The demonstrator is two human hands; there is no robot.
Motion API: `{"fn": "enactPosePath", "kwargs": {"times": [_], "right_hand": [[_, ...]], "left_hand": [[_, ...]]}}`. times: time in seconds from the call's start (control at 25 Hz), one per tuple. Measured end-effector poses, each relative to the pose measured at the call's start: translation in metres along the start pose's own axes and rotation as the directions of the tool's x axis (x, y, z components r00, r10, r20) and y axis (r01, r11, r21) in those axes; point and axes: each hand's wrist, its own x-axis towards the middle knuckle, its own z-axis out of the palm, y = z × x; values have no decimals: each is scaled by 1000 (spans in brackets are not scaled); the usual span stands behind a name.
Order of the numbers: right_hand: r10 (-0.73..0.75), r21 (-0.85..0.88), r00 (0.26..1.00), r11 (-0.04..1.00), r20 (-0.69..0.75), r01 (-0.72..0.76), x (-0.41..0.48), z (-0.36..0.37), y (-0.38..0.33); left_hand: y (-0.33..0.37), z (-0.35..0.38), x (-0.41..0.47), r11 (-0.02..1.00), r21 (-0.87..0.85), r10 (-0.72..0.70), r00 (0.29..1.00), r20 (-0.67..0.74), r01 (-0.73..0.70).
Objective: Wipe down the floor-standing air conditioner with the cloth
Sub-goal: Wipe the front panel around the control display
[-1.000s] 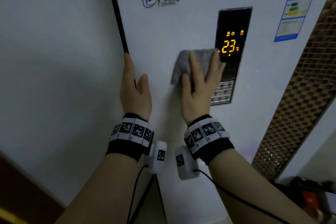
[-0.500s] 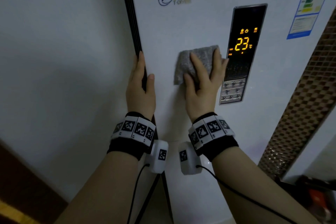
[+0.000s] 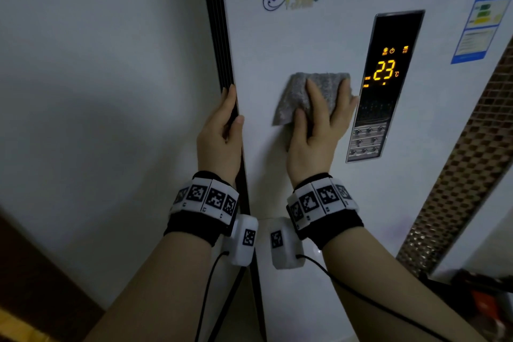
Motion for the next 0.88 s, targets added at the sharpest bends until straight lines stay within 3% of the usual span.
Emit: {"fn": "enactPosePath", "kwargs": {"times": [0.16, 0.32, 0.52, 0.68, 0.88], "right_hand": [[-148, -15, 984, 988, 99, 151, -18, 15, -7], [-61, -5, 998, 998, 15, 61, -13, 14, -5], [-222, -21, 967, 974, 123, 226, -30, 30, -12], [-105, -10, 994, 994, 4, 105, -12, 28, -18], [-209, -18, 973, 977, 94, 212, -11, 28, -25]], "left_hand": [[-5, -5, 4, 1000, 1, 10, 1000, 15, -10], [-9, -13, 5, 997, 25, 72, 996, 59, -73], [-17, -19, 10, 999, 34, 32, 994, 100, -36], [-15, -25, 12, 999, 12, 32, 994, 103, -34], [-7, -21, 14, 996, 53, 70, 988, 139, -78]]}}
